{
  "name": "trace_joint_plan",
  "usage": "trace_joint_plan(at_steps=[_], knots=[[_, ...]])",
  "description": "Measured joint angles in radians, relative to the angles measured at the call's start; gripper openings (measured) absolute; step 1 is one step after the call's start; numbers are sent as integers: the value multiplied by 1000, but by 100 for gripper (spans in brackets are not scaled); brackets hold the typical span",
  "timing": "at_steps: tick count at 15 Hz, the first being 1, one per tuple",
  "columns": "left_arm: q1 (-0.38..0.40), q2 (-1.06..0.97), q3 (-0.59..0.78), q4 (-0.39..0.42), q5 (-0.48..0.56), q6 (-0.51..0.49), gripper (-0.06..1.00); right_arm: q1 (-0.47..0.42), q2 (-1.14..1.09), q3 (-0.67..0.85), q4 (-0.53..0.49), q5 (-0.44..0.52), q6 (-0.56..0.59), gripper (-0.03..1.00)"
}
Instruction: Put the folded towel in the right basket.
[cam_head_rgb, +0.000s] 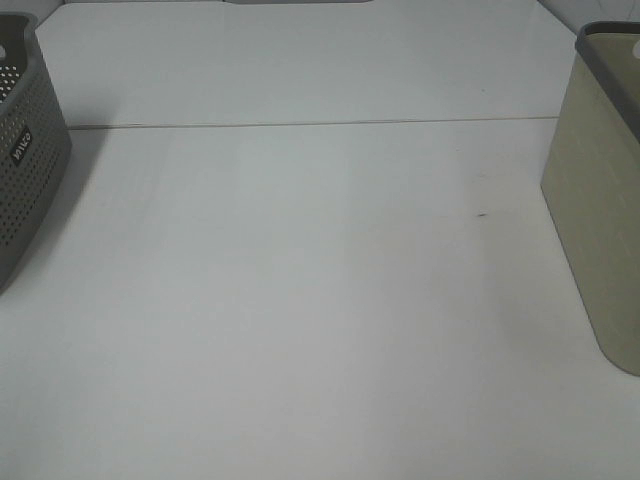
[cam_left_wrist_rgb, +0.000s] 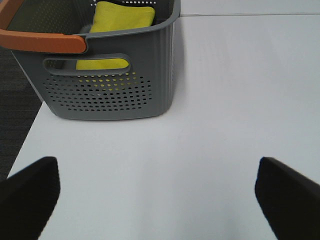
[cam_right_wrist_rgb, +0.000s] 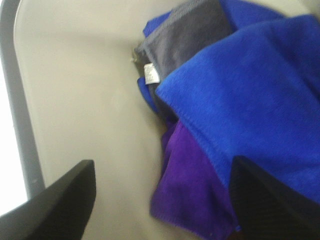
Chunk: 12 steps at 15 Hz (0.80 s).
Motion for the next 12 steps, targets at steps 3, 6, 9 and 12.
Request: trace_joint_plan(at_steps=[3,6,9,12], knots=[[0,0,0,0,0,0,99,3,-6,0,142,85,-159,72],[0,0,0,0,0,0,99,138,-94,0,303,122,-454,72],[0,0,0,0,0,0,99,389,-216,0,276,166,-597,72],[0,0,0,0,0,0,99,757,-453,0,29,310,-538,72]])
